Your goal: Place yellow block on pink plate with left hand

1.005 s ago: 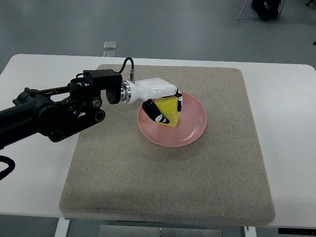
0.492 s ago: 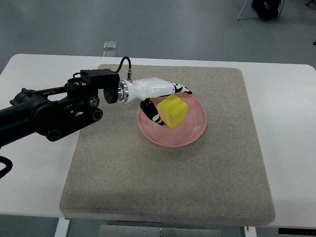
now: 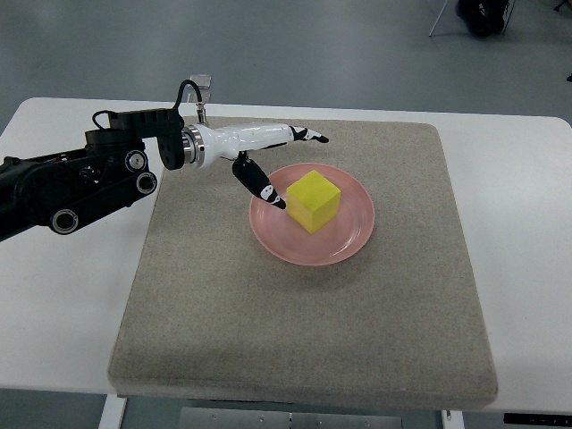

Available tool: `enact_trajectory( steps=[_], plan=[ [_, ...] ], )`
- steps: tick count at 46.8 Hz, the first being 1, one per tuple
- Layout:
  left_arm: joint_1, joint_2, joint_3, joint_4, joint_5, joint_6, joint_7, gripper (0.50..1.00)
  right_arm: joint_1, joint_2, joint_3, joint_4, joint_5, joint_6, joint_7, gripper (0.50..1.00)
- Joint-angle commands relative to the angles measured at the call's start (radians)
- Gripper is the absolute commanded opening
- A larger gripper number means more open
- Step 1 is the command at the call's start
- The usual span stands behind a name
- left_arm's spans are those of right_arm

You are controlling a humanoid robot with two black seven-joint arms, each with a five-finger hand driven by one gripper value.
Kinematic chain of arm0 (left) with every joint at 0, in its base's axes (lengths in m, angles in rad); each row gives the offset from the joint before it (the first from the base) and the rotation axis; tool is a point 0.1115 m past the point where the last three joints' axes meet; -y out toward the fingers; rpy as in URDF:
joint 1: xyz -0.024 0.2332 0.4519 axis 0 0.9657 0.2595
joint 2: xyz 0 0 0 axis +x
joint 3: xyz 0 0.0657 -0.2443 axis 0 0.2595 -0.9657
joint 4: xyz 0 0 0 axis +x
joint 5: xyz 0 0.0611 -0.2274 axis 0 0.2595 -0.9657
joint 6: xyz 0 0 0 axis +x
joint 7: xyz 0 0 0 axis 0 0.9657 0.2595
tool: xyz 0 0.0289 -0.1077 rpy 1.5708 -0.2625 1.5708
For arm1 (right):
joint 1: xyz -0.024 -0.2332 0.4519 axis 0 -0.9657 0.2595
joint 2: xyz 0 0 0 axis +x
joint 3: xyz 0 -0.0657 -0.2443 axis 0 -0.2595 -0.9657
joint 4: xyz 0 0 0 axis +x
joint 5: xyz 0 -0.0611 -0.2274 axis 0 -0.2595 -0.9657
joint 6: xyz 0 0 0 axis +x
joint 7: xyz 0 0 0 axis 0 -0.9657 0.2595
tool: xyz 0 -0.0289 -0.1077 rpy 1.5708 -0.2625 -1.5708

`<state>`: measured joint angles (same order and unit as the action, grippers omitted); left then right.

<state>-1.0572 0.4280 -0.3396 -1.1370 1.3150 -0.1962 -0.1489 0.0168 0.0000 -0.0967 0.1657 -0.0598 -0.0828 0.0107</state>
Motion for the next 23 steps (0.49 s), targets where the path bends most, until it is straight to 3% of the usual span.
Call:
enact_trajectory(
  steps=[1,13,23],
  plan=[
    [-0.001,0.017,-0.012,-0.001,-0.062,-0.002,0.0,0.994,0.0,0.0,0.0,0.0,0.0,0.0,0.0,0.924],
    [0.01,0.074,-0.078,0.009,-0.377,-0.002,0.0,0.994,0.0,0.0,0.0,0.0,0.0,0.0,0.0,0.924],
    [0.014,0.078,-0.128,0.097,-0.717,-0.005,0.0,0.994,0.0,0.0,0.0,0.0,0.0,0.0,0.0,0.924]
  ],
)
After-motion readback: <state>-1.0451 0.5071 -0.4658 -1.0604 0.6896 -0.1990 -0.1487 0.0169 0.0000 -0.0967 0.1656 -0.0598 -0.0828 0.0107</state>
